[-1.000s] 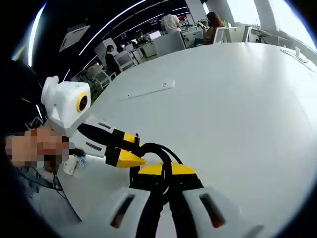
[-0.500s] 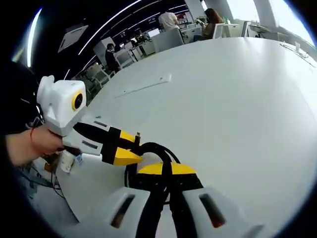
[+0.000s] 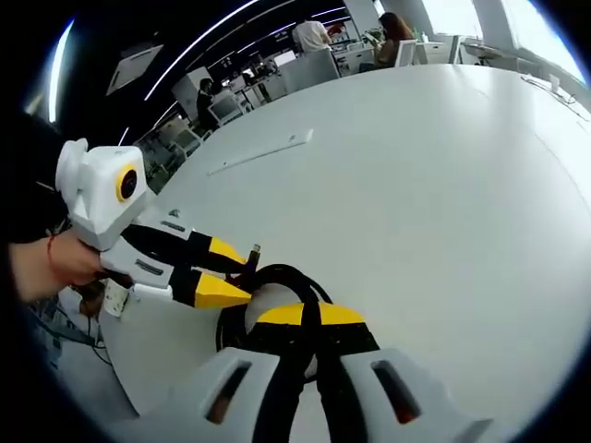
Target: Arrange the tabletop items into an orderly group along one side of the table until the central work area is clear of visible clutter.
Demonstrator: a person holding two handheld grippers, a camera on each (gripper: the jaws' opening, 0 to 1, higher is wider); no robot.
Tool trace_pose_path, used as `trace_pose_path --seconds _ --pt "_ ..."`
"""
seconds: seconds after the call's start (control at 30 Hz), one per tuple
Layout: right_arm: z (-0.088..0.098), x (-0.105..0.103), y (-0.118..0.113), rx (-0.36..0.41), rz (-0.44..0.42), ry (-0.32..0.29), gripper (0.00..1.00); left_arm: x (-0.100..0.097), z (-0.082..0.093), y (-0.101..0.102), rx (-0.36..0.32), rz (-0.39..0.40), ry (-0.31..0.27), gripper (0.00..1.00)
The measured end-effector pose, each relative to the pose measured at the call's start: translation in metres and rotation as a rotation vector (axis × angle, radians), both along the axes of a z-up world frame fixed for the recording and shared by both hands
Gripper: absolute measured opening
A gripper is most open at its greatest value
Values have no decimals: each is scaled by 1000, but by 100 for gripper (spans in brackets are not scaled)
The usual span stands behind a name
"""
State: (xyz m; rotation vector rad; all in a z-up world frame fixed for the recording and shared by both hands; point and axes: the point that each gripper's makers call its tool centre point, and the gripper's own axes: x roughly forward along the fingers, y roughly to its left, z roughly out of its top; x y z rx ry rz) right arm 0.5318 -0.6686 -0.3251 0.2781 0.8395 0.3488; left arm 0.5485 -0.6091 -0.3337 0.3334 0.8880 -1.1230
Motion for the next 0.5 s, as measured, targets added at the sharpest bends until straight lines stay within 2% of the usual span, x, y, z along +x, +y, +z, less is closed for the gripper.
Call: trace_pose_path --seconds 0.37,0.5 --pt "0 -1 0 -44 25 -14 1 0 2 -1 -6 -1 -2 19" --pt "1 0 -1 -45 20 -29 7 1 2 -1 -7 0 -4 21"
